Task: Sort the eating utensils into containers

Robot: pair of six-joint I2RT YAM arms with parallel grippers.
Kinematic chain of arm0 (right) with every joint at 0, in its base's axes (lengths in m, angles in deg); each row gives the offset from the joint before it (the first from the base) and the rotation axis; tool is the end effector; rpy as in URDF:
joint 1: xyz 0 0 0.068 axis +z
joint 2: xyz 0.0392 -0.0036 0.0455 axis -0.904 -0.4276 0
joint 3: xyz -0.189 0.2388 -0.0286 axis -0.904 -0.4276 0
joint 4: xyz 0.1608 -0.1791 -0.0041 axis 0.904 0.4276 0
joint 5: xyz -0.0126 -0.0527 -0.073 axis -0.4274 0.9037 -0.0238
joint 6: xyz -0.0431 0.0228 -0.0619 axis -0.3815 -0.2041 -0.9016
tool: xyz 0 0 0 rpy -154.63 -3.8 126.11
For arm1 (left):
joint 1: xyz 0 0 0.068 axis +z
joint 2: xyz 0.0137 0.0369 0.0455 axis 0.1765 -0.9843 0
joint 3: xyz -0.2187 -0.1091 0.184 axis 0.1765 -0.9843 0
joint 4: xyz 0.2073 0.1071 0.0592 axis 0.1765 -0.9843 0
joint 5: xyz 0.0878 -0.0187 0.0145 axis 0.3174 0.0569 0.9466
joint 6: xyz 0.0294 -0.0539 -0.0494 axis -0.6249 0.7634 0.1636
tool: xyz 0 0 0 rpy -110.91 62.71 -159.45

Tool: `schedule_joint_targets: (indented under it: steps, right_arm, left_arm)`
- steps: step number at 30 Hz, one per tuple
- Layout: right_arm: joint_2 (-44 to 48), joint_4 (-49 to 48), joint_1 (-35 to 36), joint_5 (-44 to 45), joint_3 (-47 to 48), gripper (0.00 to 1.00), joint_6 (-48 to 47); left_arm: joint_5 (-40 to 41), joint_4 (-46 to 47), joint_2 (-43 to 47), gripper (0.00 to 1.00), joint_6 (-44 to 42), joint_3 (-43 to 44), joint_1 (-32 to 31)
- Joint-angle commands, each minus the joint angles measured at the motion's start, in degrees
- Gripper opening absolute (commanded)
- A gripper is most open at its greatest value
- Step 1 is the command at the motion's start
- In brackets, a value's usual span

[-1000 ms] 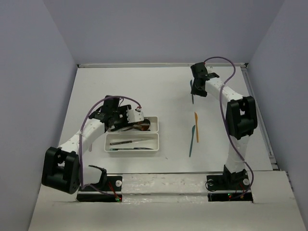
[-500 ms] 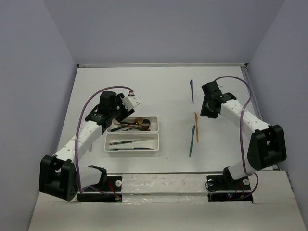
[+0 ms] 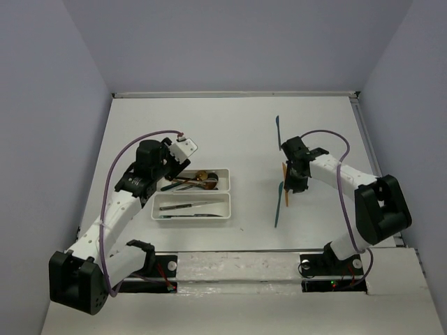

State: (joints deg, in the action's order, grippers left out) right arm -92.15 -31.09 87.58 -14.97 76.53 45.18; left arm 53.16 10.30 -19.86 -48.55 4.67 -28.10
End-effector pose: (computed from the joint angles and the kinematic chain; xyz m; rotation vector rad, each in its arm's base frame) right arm 0.2483 0.0913 0.2106 0.2899 2.7811 -0.0350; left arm 0.2088 -0.0754 0.3082 1.0108 1.7073 0.1307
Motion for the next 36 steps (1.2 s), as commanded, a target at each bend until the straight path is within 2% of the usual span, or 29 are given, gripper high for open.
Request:
schedule_joint_targets:
  steps: [1,10,20,23,24,26,27,30,34,36]
  right_arm:
    - [-3.25,-2.52,0.66,-0.26,2.71,0.31,0.63]
    - [-13.79,-2.96,0.66,2.72,9.04,0.29,-1.04]
    - [-20.31,-3.04,0.14,5.8,11.86,0.28,0.19]
    - [-21.54,-3.04,-0.39,6.68,11.95,0.22,0.45]
    - [-21.54,-3.04,-0.4,6.68,11.69,0.19,0.54]
    - [-21.45,-3.31,-0.4,6.86,11.16,0.02,0.54]
    - [-21.37,-3.57,-0.4,6.94,10.55,0.0,0.71]
    - [-19.61,-3.83,-0.4,8.6,9.23,0.0,1.41]
    - [-12.33,-4.45,-0.4,11.42,7.56,0.0,2.91]
    - [-5.74,-4.89,-0.4,13.35,7.03,0.0,3.26]
  left_arm:
    - [0.55,1.79,0.93,0.66,1.03,-1.78,0.0]
    - [-0.16,2.14,1.46,0.67,1.03,-3.1,0.0]
    - [0.64,2.14,2.16,0.67,-0.02,-4.07,0.18]
    - [0.81,2.14,2.43,0.67,-0.02,-4.25,0.18]
    - [0.81,2.14,2.52,0.67,-0.11,-4.33,0.18]
    - [0.9,2.06,2.69,0.67,-0.28,-4.51,0.27]
    - [0.9,2.05,2.78,0.67,-0.28,-4.51,0.27]
    - [0.64,1.97,2.69,0.67,-0.2,-4.42,0.27]
    - [-0.68,0.92,2.69,0.67,0.24,-3.72,0.27]
    - [-1.82,0.21,2.52,0.67,0.5,-2.67,0.27]
